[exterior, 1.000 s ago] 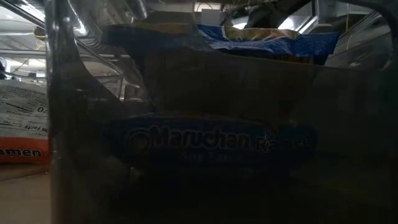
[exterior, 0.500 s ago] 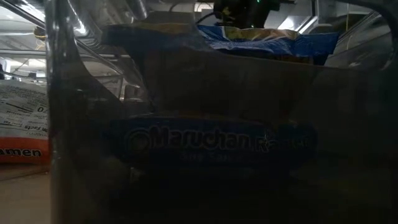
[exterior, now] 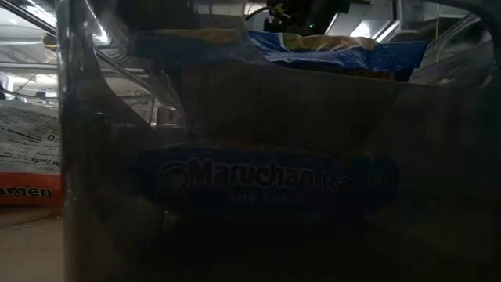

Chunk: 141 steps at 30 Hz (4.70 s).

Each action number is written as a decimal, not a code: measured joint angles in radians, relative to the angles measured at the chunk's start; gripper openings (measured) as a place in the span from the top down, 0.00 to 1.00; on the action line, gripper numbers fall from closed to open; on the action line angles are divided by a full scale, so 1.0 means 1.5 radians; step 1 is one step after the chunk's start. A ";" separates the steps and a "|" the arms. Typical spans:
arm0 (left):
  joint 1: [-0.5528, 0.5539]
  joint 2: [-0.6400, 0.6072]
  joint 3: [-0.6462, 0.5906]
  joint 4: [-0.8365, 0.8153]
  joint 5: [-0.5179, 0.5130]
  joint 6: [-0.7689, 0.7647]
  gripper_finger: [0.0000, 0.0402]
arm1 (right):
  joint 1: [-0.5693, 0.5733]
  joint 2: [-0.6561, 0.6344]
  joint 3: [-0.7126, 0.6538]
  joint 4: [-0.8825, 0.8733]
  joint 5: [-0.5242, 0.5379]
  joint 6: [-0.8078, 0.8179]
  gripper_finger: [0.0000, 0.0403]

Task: Sort Maruchan noodles
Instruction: Put the blue noodle pack into the black bin

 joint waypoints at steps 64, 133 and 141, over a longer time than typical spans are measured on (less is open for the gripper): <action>0.064 0.050 -0.148 0.179 -0.040 -0.197 0.42 | -0.016 0.154 0.126 -0.023 -0.025 0.017 1.00; 0.069 0.102 -0.160 0.271 0.000 -0.240 0.42 | -0.060 0.109 -0.064 0.247 -0.119 0.328 1.00; 0.069 0.102 -0.159 0.298 -0.002 -0.282 0.42 | -0.060 0.050 -0.064 0.235 -0.095 0.337 1.00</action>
